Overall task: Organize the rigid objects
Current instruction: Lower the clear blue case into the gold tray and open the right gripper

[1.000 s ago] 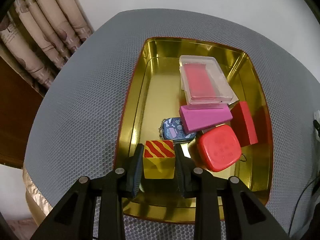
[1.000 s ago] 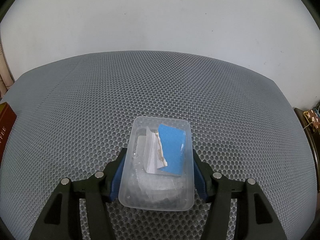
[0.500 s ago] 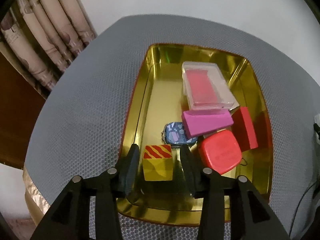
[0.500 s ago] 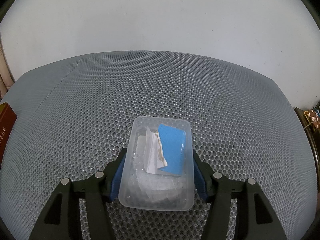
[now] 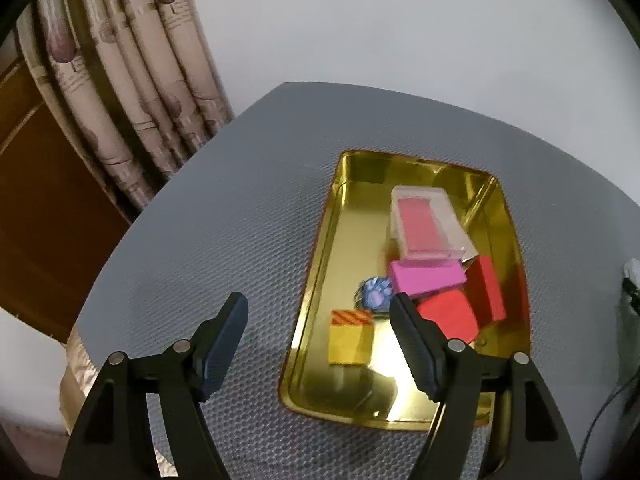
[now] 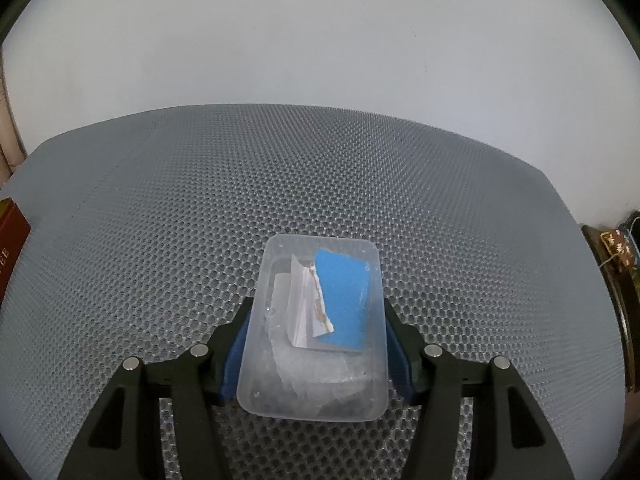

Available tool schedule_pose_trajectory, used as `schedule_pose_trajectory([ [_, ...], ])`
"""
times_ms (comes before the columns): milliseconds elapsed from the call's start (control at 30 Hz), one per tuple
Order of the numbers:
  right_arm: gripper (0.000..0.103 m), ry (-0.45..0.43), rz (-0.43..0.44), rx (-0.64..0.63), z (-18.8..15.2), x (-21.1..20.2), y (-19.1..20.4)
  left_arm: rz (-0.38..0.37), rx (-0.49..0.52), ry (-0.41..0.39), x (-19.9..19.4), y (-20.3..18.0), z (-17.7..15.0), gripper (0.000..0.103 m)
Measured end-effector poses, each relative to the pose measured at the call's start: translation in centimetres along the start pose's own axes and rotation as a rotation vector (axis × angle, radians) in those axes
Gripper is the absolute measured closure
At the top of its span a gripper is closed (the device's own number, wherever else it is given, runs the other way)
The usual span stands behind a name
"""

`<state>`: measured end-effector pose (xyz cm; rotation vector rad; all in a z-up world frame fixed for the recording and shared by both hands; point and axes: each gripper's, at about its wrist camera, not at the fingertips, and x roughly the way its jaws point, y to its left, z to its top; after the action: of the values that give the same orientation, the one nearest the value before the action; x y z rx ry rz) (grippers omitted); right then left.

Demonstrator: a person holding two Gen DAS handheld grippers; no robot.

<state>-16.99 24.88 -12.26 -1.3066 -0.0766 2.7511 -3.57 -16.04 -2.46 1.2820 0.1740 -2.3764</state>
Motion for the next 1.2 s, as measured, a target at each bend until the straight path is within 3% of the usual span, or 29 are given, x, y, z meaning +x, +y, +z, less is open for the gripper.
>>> schedule_pose_trajectory([
  [133, 0.044, -0.016, 0.009, -0.004, 0.4, -1.2, 1.2, 0.019, 0.028, 0.009, 0.5, -0.4, -1.1, 0.032],
  [367, 0.044, -0.058, 0.102, -0.044, 1.8, -4.7, 5.6, 0.028, 0.034, -0.032, -0.3, 0.0, -1.5, 0.028],
  [933, 0.044, -0.112, 0.388, -0.259, 2.1, -12.7, 22.6, -0.004, 0.012, -0.077, -2.8, 1.4, -3.1, 0.027],
  [1200, 0.044, -0.113, 0.450, -0.335, 2.3, -15.8, 27.0, -0.001, -0.029, -0.045, -2.5, 2.8, -3.2, 0.024],
])
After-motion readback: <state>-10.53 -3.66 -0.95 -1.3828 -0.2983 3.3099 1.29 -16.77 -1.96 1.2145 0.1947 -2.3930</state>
